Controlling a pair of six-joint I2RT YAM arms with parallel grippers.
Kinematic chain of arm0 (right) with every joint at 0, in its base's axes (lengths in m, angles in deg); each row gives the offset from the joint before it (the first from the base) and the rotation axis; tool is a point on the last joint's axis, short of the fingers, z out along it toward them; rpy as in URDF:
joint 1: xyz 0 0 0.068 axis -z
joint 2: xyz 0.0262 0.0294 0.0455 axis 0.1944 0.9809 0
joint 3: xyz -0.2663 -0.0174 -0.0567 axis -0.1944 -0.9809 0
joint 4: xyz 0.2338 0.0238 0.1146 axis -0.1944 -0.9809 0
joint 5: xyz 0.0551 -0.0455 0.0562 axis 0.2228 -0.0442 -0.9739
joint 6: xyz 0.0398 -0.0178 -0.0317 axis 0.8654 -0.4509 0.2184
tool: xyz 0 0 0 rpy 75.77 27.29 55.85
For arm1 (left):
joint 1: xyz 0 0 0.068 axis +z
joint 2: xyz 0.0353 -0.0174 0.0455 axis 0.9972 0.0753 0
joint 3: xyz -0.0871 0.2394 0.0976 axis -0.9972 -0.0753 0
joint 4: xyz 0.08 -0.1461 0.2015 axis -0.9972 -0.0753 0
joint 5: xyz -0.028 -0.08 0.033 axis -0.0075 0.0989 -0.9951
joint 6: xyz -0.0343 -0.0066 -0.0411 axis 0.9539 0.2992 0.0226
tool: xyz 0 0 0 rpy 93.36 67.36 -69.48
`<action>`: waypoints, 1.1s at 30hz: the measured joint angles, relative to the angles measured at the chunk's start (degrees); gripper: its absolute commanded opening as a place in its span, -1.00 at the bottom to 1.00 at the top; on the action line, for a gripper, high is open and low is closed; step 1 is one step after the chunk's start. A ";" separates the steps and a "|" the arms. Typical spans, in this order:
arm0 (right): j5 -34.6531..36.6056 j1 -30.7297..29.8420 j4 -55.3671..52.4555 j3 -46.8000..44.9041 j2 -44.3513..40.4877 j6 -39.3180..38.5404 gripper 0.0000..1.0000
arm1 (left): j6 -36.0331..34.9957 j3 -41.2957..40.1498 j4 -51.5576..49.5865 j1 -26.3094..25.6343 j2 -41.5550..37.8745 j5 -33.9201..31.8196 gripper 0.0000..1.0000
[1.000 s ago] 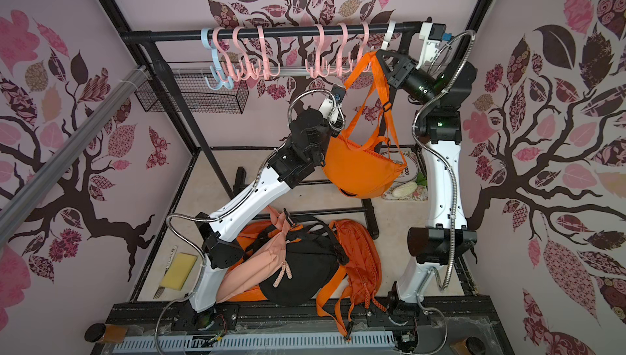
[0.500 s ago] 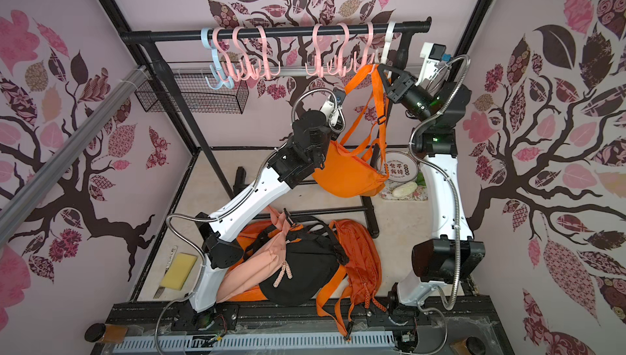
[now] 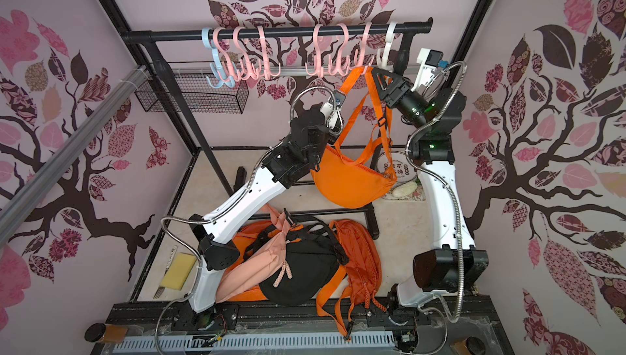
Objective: Hang the bag on a hook
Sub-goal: Hang the bag on the hook.
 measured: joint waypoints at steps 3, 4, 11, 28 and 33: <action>0.79 -0.09 -1.16 -0.04 -1.27 -0.02 0.52 | 1.11 -2.23 -1.62 -0.50 -2.78 1.49 0.57; 0.92 -0.13 -1.75 -0.04 -1.73 -0.15 0.62 | 1.55 -3.72 -1.86 -0.79 -4.04 2.14 0.63; 4.68 -0.55 -8.33 0.02 -6.54 -1.77 1.00 | 5.88 -21.66 -2.01 -1.57 -17.49 10.40 0.91; -3.61 -2.36 -23.23 8.72 -5.64 -0.11 1.00 | 16.59 -48.43 -5.66 3.69 -36.00 15.50 0.96; -5.42 -2.60 -26.93 10.05 -6.56 0.90 1.00 | 18.93 -55.17 -7.17 3.69 -40.85 12.02 0.97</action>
